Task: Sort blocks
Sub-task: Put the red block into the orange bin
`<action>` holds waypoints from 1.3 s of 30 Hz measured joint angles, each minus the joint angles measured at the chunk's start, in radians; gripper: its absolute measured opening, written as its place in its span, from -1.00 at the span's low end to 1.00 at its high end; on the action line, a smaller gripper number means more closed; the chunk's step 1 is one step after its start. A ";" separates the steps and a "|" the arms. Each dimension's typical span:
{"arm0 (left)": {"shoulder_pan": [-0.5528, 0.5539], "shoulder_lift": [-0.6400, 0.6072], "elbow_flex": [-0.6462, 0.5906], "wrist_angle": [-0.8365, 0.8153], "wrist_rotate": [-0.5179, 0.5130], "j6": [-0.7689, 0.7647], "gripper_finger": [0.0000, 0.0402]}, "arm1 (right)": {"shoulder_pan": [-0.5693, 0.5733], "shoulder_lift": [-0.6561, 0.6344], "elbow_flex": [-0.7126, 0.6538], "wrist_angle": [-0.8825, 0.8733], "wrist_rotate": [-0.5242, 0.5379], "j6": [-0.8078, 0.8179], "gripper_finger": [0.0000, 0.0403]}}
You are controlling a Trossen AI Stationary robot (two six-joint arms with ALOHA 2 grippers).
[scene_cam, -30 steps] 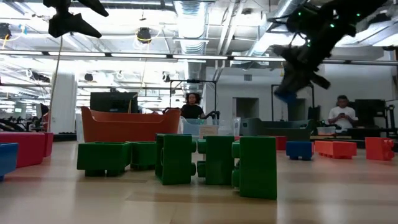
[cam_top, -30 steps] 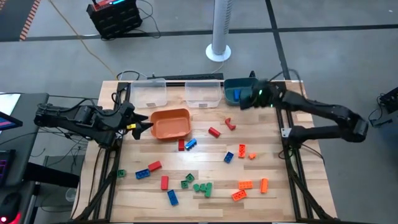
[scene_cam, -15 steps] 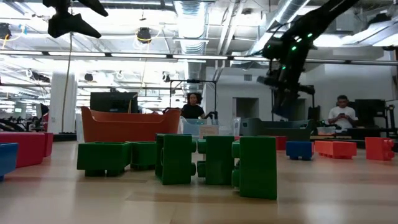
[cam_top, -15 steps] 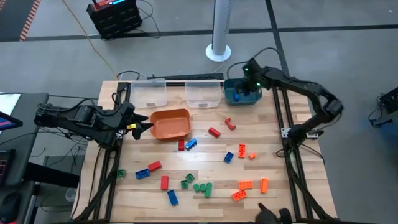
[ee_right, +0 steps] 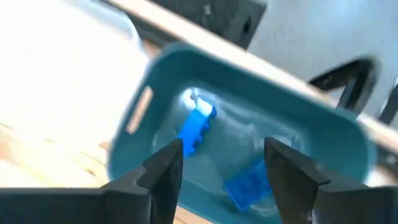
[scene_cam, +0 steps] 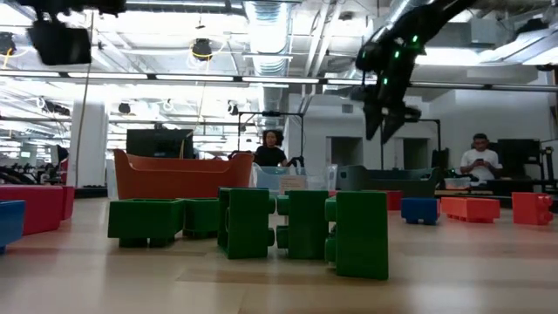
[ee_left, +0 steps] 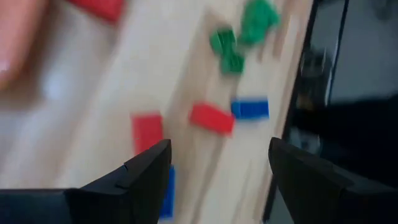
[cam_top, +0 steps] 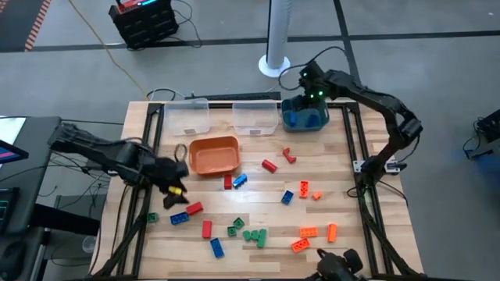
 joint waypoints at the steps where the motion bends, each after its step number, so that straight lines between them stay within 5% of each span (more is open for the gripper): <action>1: -0.021 0.026 0.000 0.000 0.021 -0.015 0.30 | 0.002 -0.025 0.010 -0.002 0.000 -0.003 0.13; 7: -0.124 0.164 0.000 0.000 0.024 -0.128 0.30 | 0.055 -0.211 0.040 -0.001 0.017 -0.024 0.08; 16: -0.207 0.366 0.000 0.000 -0.187 -0.146 0.30 | 0.223 -0.430 0.040 -0.059 0.085 -0.031 0.06; 33: -0.192 0.675 0.000 0.036 -0.239 -0.100 0.29 | 0.308 -0.472 0.040 -0.105 0.089 -0.081 0.06; 39: -0.186 0.693 -0.005 0.091 -0.220 -0.101 -0.03 | 0.318 -0.472 0.040 -0.104 0.088 -0.082 0.06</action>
